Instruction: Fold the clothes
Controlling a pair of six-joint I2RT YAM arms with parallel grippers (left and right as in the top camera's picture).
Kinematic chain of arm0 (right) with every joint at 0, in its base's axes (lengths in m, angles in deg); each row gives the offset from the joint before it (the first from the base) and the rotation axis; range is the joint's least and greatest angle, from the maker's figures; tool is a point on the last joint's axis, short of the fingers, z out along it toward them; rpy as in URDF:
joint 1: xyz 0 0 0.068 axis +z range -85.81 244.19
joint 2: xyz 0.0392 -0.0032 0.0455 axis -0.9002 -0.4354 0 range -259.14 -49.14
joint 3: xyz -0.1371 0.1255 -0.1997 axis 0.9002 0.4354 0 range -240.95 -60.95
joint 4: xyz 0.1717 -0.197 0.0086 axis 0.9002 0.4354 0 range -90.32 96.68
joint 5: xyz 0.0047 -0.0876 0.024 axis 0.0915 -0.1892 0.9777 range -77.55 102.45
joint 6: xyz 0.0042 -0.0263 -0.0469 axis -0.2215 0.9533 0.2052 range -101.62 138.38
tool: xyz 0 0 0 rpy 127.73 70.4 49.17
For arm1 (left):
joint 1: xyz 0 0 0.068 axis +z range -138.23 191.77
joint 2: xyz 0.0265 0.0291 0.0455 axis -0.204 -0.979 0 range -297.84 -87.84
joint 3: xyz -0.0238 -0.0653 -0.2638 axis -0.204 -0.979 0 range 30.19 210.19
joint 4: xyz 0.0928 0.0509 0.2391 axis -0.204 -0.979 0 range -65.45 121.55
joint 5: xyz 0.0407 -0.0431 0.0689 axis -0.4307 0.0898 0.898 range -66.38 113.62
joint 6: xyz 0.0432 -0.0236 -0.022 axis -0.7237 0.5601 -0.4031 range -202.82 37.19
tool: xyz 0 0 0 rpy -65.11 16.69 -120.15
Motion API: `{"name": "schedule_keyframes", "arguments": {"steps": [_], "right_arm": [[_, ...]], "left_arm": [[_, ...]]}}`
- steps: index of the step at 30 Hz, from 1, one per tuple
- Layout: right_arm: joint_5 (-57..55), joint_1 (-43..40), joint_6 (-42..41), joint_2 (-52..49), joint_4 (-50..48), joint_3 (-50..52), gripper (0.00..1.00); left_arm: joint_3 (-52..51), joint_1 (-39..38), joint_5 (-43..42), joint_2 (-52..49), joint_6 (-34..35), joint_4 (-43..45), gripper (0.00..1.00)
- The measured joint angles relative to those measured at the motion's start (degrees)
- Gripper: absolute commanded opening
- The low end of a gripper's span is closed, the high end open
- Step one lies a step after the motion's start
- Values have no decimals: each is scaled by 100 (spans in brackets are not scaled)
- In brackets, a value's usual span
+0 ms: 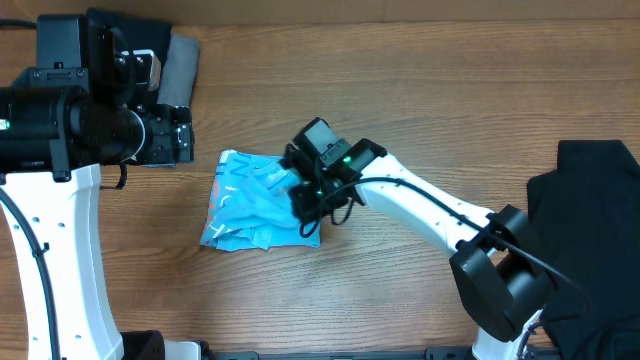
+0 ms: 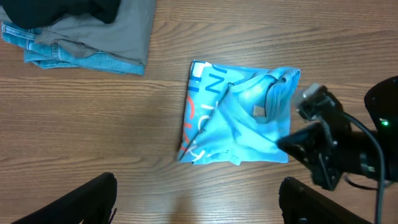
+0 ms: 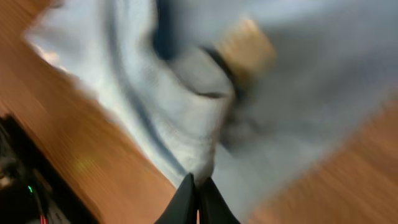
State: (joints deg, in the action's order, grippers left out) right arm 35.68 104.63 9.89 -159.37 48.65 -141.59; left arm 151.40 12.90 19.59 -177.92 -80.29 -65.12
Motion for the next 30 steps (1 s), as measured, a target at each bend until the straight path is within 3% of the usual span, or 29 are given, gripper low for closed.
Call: {"name": "schedule_keyframes", "arguments": {"steps": [5,8,10,17,20,22,23,25,28,30], "right_arm": [[-197,-140,129,2,765,2,4],[-422,-138,175,2,988,2,5],[-557,-136,192,2,1067,2,11],[-1209,-136,258,4,1458,2,12],[-1392,-149,262,4,1388,2,28],[-1335,-168,304,4,1150,2,42],[-1228,-181,356,4,1010,2,54],[-859,-195,555,4,710,2,64],[-341,-195,682,4,411,2,62],[-96,-195,721,4,389,2,47]], "left_arm": [[0,0,2,0,2,2,86],[0,0,0,-2,0,24,86],[0,0,2,-4,0,35,86],[0,0,0,-13,0,42,87],[0,0,0,-20,0,44,87],[0,0,0,-20,0,44,87],[0,0,0,-20,0,46,87],[0,0,0,-20,0,46,88],[0,0,0,-20,0,46,88],[0,0,2,-20,0,46,88]]}}
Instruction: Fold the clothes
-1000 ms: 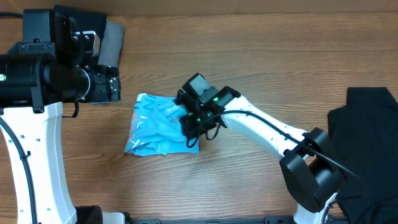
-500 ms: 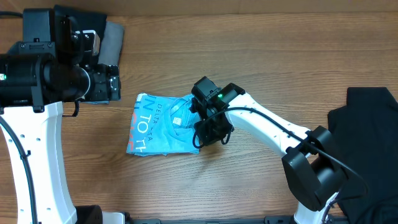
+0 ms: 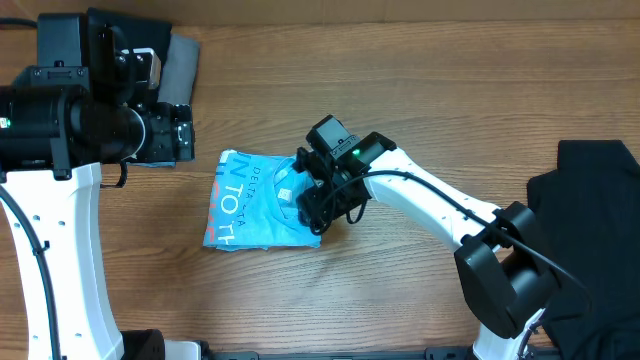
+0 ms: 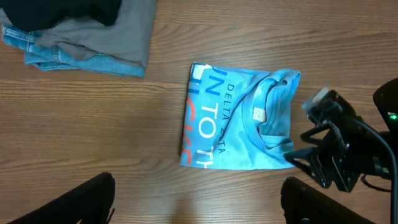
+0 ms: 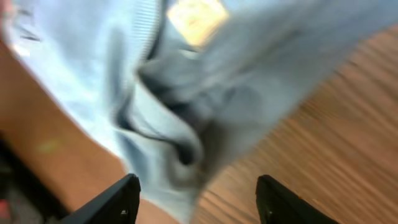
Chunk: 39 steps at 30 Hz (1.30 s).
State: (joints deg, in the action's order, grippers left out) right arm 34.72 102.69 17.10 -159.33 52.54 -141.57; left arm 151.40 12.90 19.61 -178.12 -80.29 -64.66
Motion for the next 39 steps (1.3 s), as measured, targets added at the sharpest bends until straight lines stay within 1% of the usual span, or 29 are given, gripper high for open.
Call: {"name": "schedule_keyframes", "arguments": {"steps": [3,4,5,8,15,16,17,18,19,20,22,25,28,30,35,38,39], "right_arm": [[192,15,33,0,33,2,29],[240,15,42,0,28,13,20],[295,17,85,0,28,55,15],[352,17,76,0,33,210,4],[409,17,92,0,452,361,4],[415,17,92,0,570,361,8],[417,15,87,0,656,361,15],[417,17,105,0,717,361,22],[407,17,68,0,778,361,34],[382,15,68,0,822,361,36],[269,17,92,0,894,363,36],[-83,2,7,0,929,367,32],[-214,-157,-48,0,675,356,32],[-83,-354,-74,0,350,326,32],[680,-776,-192,0,-616,258,33],[922,-728,-321,0,-887,258,39],[990,-645,-354,0,-960,258,45]], "left_arm": [[0,0,-2,0,0,0,89],[0,0,-2,0,0,2,89],[0,0,-2,0,0,4,89],[0,0,-2,0,2,20,90],[0,0,-2,0,0,20,90],[0,0,-2,0,0,20,90],[0,0,-2,0,0,20,90],[0,0,-2,0,0,20,90],[0,0,-2,0,0,22,90],[0,0,-2,0,0,22,90],[0,0,-2,0,0,39,90],[0,0,-2,0,0,55,90],[0,0,0,0,0,61,91],[0,0,0,0,0,61,91],[0,0,0,0,0,61,90],[0,0,0,0,0,63,91],[0,0,0,0,0,61,91]]}}
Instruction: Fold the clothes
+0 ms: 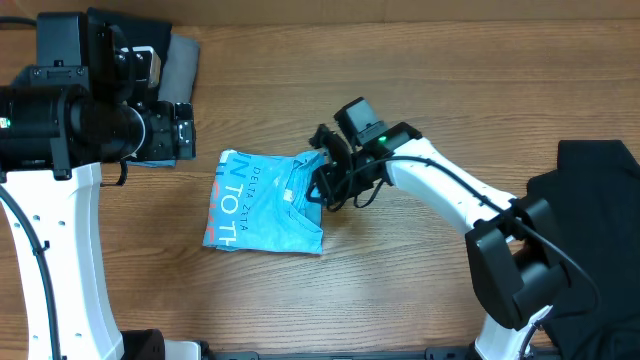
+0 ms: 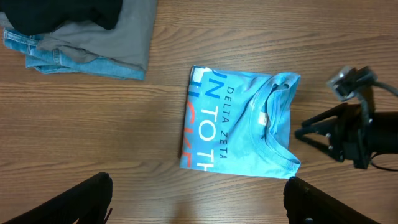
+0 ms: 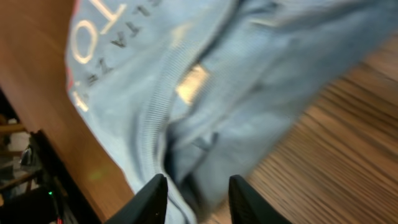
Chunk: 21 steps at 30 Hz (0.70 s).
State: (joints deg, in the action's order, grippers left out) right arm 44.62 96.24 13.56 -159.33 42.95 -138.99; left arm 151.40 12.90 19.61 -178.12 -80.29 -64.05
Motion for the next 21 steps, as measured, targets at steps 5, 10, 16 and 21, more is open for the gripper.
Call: {"name": "schedule_keyframes", "arguments": {"steps": [5,10,16,21], "right_arm": [[98,424,-87,-66,-63,-4,41],[50,662,-144,-321,-55,-7,15],[-238,516,-323,-348,-24,-7,4],[-352,299,-402,-348,284,-7,4]], "left_arm": [[0,0,-2,0,0,0,91],[0,0,0,0,0,0,91],[0,0,-2,0,0,0,91],[0,0,0,0,0,-7,91]]}}
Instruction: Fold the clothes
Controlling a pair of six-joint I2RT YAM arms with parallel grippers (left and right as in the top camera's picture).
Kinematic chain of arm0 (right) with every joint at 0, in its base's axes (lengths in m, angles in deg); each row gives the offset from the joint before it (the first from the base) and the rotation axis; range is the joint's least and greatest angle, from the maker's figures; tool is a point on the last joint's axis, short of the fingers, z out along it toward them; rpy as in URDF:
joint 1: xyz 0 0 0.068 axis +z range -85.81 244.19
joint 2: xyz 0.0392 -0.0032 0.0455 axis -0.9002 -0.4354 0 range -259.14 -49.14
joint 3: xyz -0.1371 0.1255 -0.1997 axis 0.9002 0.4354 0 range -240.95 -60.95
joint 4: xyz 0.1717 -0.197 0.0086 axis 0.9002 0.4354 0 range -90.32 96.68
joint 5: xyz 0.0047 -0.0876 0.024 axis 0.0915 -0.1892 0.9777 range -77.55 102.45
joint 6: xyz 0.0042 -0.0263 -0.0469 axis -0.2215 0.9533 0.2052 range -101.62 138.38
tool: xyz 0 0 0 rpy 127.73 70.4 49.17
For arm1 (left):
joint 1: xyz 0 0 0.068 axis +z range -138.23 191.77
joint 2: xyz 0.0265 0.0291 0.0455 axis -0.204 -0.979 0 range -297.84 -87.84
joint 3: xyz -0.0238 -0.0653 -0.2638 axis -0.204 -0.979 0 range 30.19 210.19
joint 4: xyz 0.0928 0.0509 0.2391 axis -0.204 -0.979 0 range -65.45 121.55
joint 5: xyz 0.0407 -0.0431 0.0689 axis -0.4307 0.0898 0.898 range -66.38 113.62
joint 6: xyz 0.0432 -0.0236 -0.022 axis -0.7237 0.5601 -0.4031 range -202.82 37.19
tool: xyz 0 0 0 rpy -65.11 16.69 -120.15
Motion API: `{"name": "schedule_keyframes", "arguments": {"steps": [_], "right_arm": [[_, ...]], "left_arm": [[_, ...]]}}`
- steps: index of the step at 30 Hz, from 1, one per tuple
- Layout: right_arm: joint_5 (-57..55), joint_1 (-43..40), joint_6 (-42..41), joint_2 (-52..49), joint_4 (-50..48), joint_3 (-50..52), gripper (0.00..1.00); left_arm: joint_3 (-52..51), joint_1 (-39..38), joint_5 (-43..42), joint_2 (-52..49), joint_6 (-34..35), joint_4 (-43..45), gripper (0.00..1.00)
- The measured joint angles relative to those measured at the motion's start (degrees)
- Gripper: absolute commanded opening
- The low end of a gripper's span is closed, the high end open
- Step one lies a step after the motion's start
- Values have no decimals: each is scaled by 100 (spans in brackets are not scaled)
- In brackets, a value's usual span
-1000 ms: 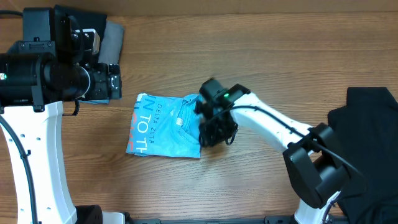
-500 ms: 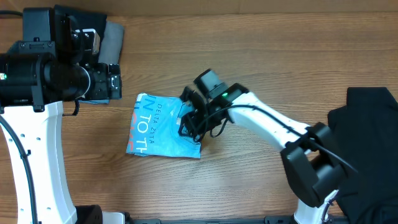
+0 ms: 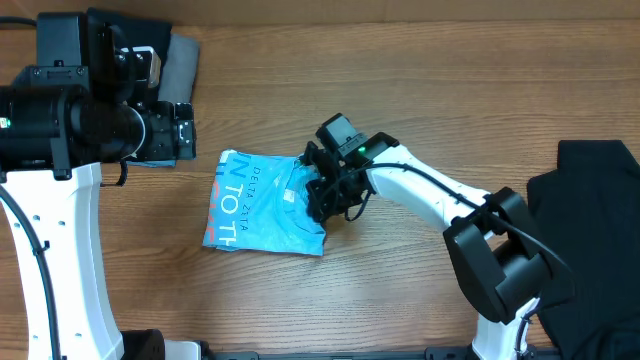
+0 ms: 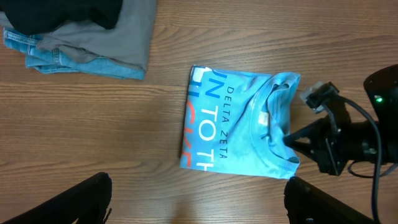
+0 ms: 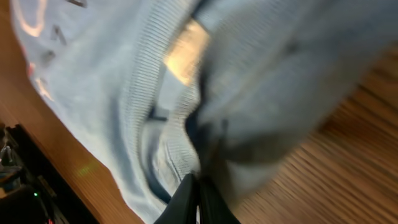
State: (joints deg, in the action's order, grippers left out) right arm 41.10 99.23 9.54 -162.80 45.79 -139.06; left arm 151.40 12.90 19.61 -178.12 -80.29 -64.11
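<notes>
A light blue t-shirt (image 3: 255, 200) with white and red lettering lies folded into a rough square on the wooden table (image 3: 420, 80). My right gripper (image 3: 318, 198) is at its right edge, beside the collar, shut on the fabric. The right wrist view shows the fingertips (image 5: 198, 185) pinched together on blue cloth (image 5: 112, 93) next to the neck label. From the left wrist view the shirt (image 4: 230, 124) and the right gripper (image 4: 289, 140) are seen from above. My left gripper (image 4: 199, 205) hangs high over the table, open and holding nothing.
A stack of folded grey and denim clothes (image 4: 87, 37) sits at the back left, partly under the left arm (image 3: 90, 120). A black garment (image 3: 590, 220) lies at the right edge of the table.
My right gripper was open, just off the shirt's right edge. It is now down on that edge near the collar and shut on the fabric. The shirt and left arm have not moved.
First my right gripper was shut on the rumpled shirt. Then it was open and the shirt lay flatter, its lettering showing. After that it stood open to the right of the shirt. Now it is shut on the right edge again.
</notes>
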Motion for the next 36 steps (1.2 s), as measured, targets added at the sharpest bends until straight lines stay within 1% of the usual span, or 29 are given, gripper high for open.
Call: {"name": "schedule_keyframes", "arguments": {"steps": [6,10,11,14,16,21,26,27,28,30,32,33,35,36], "right_arm": [[-44,-219,-181,0,420,0,4],[-149,-367,-662,0,935,-11,4],[-240,-398,-822,0,1069,-11,20],[-516,-490,-1189,-2,1172,-11,42],[-573,-540,-1287,-2,1069,-11,47],[-487,-581,-1224,-2,439,-17,49],[-433,-581,-1167,-2,-573,-26,61],[-420,-581,-1158,-2,-837,-33,61],[-415,-581,-1150,-2,-966,-35,57],[-459,-581,-1126,-9,-1335,-39,47],[-542,-581,-1115,-9,-1469,-44,37],[-608,-581,-1115,-15,-1453,-44,35],[-758,-581,-1130,-46,-1370,-44,35],[-841,-584,-1132,-66,-1322,-44,37]], "left_arm": [[0,0,-2,0,0,0,91],[0,0,0,0,0,0,92],[0,0,0,0,0,0,92],[0,0,0,0,0,2,92],[0,0,-2,0,0,9,92],[0,0,0,0,0,11,92],[0,0,-2,0,0,11,92],[0,0,0,0,0,13,92],[0,0,0,0,0,22,92],[0,0,0,0,0,59,92],[0,0,0,0,0,55,92],[0,0,0,0,0,50,92],[0,0,0,0,0,42,92],[0,0,-2,0,2,33,92]]}}
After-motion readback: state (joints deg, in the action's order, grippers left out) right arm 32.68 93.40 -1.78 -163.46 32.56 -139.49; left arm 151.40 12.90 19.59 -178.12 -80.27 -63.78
